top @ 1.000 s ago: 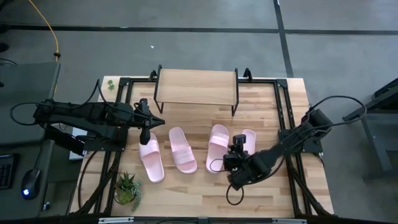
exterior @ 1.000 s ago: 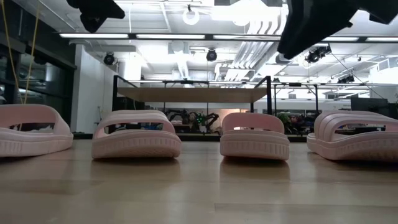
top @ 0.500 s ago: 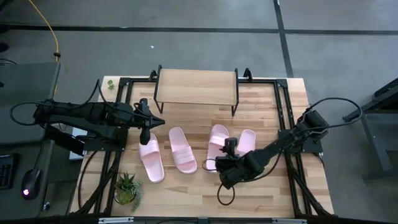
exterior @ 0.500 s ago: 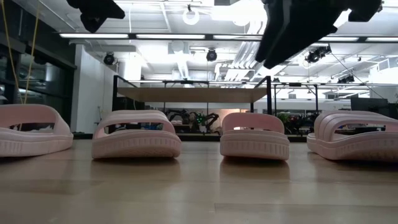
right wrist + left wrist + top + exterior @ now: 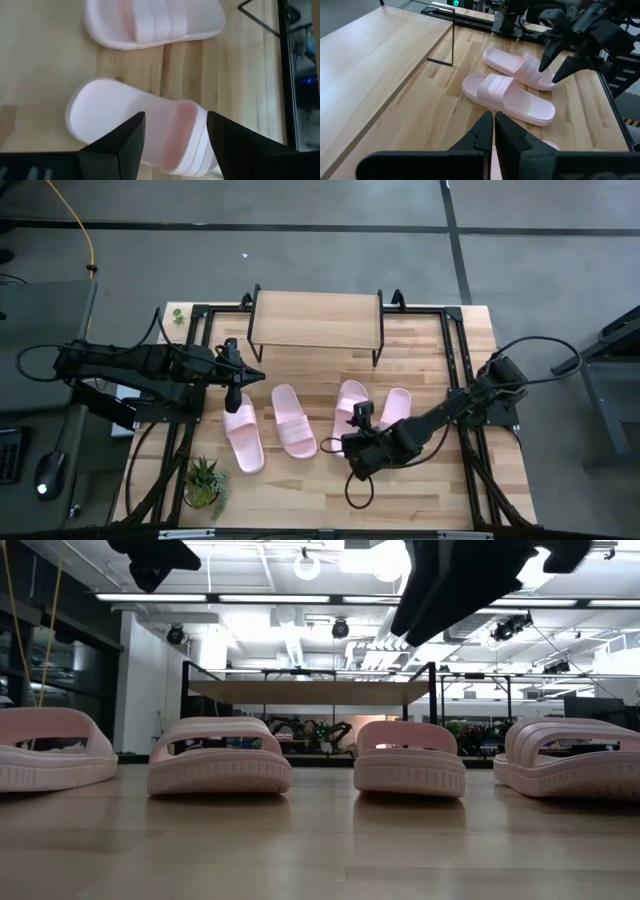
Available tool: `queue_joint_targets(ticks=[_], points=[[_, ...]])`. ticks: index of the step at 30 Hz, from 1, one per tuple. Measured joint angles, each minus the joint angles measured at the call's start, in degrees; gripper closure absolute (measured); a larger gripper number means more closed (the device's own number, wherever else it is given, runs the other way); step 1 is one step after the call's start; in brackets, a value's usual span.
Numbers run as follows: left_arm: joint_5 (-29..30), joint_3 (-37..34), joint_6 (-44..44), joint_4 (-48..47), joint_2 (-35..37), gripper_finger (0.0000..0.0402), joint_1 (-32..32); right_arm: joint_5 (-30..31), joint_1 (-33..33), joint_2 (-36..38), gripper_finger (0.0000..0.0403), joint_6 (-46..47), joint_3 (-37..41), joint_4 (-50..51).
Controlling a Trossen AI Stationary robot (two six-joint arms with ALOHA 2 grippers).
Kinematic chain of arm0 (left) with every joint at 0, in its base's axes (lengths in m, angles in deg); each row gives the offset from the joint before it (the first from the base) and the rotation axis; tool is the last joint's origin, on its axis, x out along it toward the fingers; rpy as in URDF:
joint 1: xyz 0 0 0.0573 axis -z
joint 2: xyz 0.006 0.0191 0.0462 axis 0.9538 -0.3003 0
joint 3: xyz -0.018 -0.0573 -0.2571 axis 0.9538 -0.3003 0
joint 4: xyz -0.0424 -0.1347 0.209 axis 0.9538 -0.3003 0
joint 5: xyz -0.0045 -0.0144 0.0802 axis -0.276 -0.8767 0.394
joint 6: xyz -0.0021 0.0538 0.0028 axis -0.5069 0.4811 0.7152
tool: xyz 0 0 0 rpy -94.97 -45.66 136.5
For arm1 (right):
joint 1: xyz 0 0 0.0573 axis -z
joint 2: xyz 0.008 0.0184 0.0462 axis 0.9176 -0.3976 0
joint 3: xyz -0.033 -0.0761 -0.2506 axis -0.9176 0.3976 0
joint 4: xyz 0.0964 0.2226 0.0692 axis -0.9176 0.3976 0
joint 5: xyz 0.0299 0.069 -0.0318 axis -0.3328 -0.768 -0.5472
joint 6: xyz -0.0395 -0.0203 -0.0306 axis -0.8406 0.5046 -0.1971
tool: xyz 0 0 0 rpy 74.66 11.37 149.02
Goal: Pick and place slides into the shelf
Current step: Put the white slide on the shelf
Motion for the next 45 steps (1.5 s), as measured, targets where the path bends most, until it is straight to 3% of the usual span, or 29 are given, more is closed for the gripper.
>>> queue_joint_targets(ticks=[20, 35, 45], points=[[0.9, 0.0, 0.5, 0.0, 0.0, 0.0394, 0.0, 4.1, 3.7, 0.0, 0.0199, 9.0, 10.0, -1.8], [0.9, 0.0, 0.6, 0.0, 0.0, 0.0394, 0.0, 5.4, 3.7, -6.4, 0.0199, 9.5, 10.3, -3.1], [0.9, 0.0, 0.6, 0.1, 0.0, 0.0394, 0.0, 10.5, 3.8, -9.4, 0.0199, 11.5, 10.3, -4.5]])
